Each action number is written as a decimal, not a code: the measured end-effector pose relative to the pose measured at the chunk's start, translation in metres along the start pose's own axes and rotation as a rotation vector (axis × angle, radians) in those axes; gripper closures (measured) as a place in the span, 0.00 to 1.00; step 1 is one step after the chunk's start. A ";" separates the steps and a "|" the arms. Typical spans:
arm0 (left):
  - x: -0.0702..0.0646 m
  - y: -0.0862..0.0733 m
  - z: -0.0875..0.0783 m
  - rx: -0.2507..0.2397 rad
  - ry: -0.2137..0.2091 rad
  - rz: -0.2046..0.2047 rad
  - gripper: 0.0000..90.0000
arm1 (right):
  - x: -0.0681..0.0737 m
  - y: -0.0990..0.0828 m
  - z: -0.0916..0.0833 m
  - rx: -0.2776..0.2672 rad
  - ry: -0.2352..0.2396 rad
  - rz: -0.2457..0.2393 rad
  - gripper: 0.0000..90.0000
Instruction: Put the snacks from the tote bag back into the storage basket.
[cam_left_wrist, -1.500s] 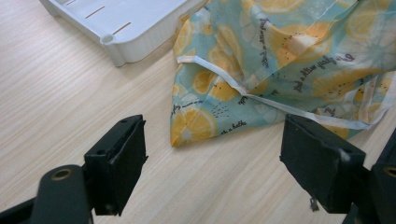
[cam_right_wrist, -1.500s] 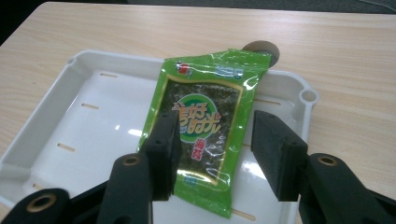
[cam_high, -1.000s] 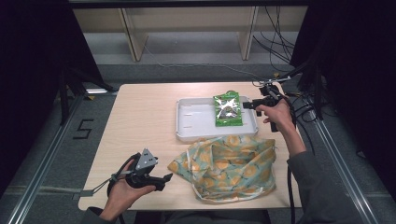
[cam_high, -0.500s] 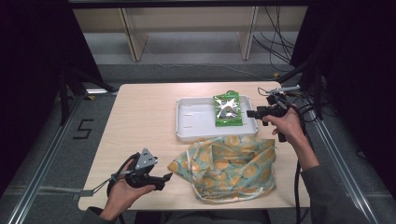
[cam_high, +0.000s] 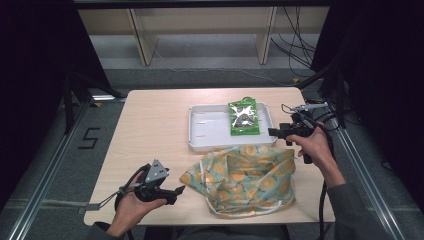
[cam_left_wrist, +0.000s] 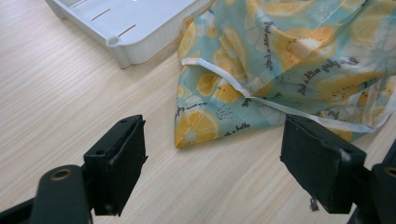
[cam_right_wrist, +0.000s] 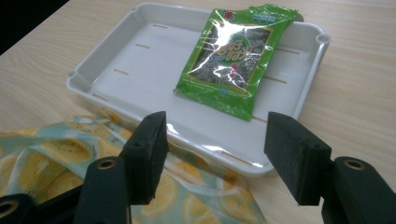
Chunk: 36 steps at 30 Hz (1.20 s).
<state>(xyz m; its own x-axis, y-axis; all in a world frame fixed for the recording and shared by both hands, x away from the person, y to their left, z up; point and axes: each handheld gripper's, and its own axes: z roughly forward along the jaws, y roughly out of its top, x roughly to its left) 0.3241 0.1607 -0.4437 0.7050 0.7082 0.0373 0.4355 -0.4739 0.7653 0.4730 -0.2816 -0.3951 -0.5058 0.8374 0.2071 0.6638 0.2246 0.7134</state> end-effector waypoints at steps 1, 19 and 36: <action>0.001 0.000 -0.001 0.002 -0.004 0.019 0.24 | 0.000 -0.001 -0.001 0.006 -0.005 -0.015 0.45; 0.002 0.000 -0.001 0.004 0.004 0.001 0.23 | 0.000 -0.029 -0.026 -0.014 -0.008 0.005 0.41; 0.001 -0.001 0.000 0.005 0.013 -0.022 0.23 | 0.023 -0.069 -0.055 -0.030 0.043 -0.001 0.40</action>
<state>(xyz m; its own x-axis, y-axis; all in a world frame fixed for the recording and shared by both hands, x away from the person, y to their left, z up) 0.3245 0.1613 -0.4443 0.6882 0.7250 0.0286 0.4536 -0.4607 0.7629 0.3849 -0.3051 -0.4028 -0.5297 0.8151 0.2347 0.6468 0.2091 0.7334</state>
